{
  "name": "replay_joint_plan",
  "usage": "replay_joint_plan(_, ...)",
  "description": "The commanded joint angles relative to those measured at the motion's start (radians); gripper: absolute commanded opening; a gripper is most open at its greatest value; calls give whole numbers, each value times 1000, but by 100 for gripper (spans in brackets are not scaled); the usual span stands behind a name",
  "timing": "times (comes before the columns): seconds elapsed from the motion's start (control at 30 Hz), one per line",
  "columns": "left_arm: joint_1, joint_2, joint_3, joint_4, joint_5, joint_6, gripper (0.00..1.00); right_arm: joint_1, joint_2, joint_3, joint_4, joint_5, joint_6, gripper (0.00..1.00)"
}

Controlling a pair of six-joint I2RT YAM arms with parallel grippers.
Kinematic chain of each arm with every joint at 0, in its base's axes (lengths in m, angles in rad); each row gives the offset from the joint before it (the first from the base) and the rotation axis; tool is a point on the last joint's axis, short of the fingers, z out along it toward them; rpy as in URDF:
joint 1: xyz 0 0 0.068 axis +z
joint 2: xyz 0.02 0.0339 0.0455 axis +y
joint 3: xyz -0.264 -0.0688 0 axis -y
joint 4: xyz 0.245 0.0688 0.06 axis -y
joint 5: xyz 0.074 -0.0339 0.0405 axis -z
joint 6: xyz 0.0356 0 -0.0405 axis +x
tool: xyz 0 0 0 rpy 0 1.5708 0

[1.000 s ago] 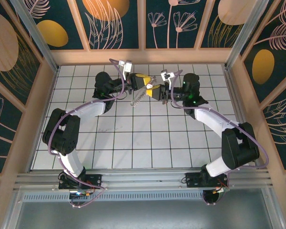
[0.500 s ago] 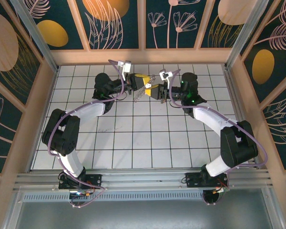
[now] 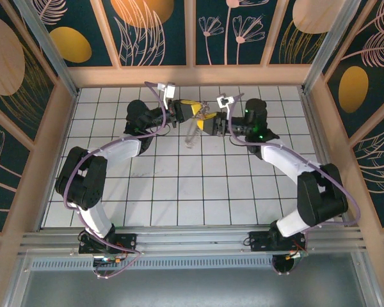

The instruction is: Put the keys on the keyring

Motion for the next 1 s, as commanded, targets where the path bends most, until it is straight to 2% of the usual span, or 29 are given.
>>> replay_joint_plan(0.0, -6, -37, -3, 97, -33, -37, 0, -45, -121, -49, 1, 28, -6, 40)
replay_joint_plan(0.13, -6, -29, -14, 157, -64, -87, 0, -95, -213, -108, 35, 59, 30, 40)
replay_joint_plan(0.27, -6, -16, -20, 214, -73, -127, 0, -101, -231, -104, 105, 114, 102, 38)
replay_joint_plan(0.5, -6, -18, -31, 240, -90, -144, 0, -74, -161, -62, 283, 176, 268, 37)
replay_joint_plan(0.97, -5, -14, -36, 250, -93, -150, 0, 27, -59, 23, 352, 213, 316, 37)
